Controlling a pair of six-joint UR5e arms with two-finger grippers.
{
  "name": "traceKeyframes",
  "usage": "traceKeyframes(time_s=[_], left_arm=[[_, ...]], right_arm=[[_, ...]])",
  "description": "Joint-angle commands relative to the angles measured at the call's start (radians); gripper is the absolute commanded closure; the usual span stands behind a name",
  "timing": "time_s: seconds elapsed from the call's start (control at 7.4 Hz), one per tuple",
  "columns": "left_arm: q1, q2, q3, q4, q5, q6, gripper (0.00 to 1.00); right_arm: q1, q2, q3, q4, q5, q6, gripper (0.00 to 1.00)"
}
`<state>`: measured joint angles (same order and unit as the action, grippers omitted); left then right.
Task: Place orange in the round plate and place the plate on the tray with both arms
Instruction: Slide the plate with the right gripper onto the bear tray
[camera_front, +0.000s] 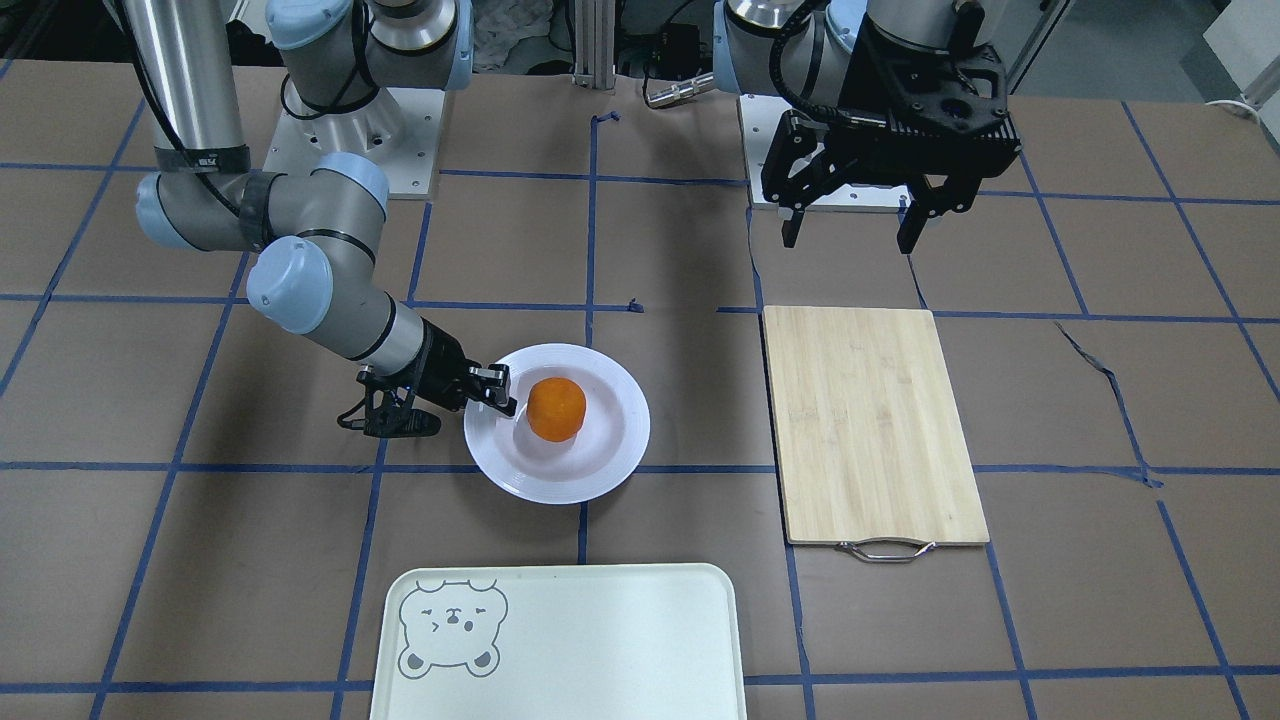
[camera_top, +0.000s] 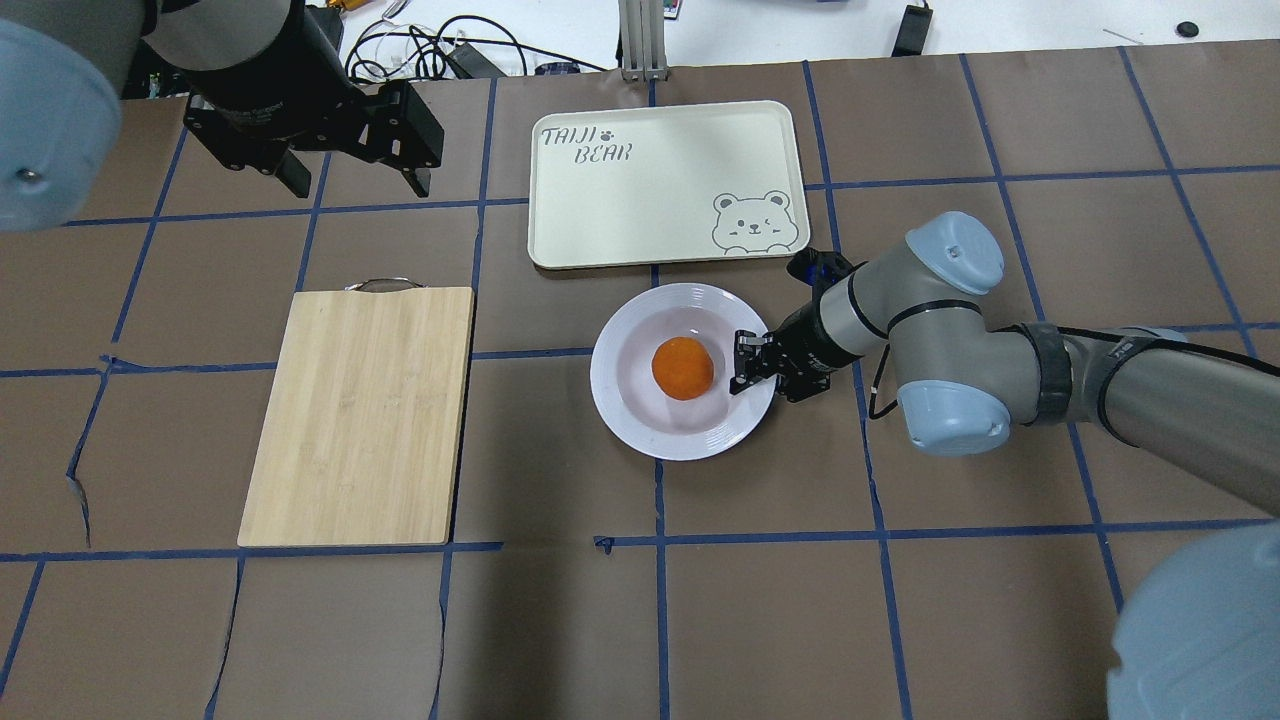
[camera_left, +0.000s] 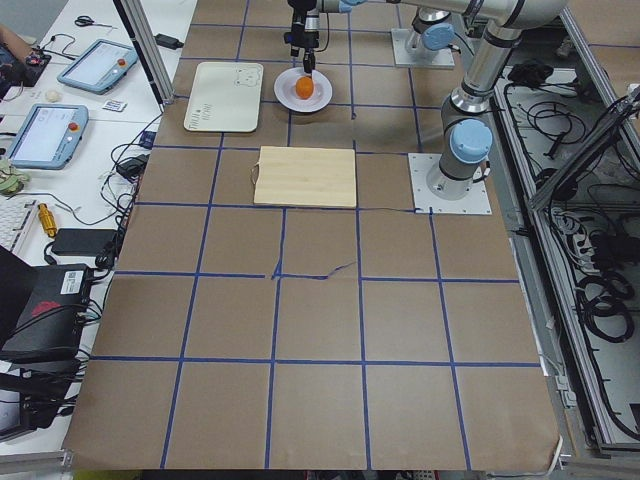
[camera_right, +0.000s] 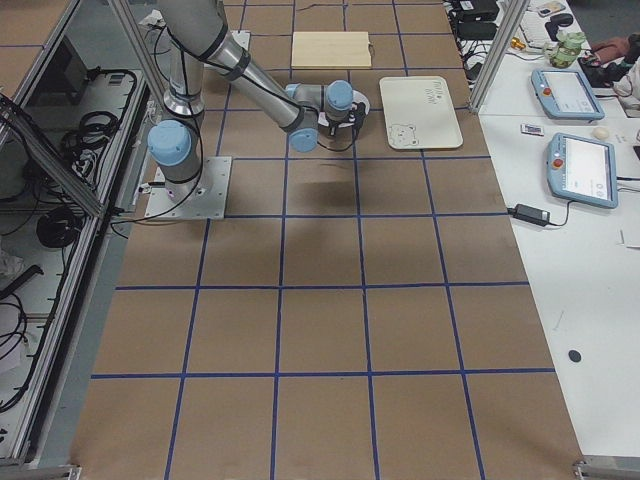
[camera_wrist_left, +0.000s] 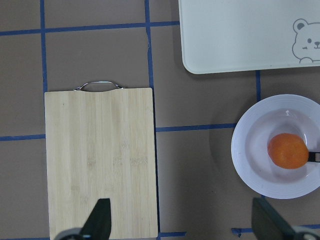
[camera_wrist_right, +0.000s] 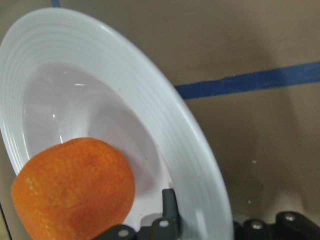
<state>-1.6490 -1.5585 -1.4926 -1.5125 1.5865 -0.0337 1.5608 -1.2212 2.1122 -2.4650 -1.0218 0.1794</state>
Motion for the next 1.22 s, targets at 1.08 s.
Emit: traceKeyframes(time_s=[1.08], left_arm=[[0.0, 0.0, 0.0, 0.0, 0.001, 0.0, 0.0]], right_arm=[[-0.015, 0.312, -0.591, 0.057, 0.124, 0.279, 0.83]])
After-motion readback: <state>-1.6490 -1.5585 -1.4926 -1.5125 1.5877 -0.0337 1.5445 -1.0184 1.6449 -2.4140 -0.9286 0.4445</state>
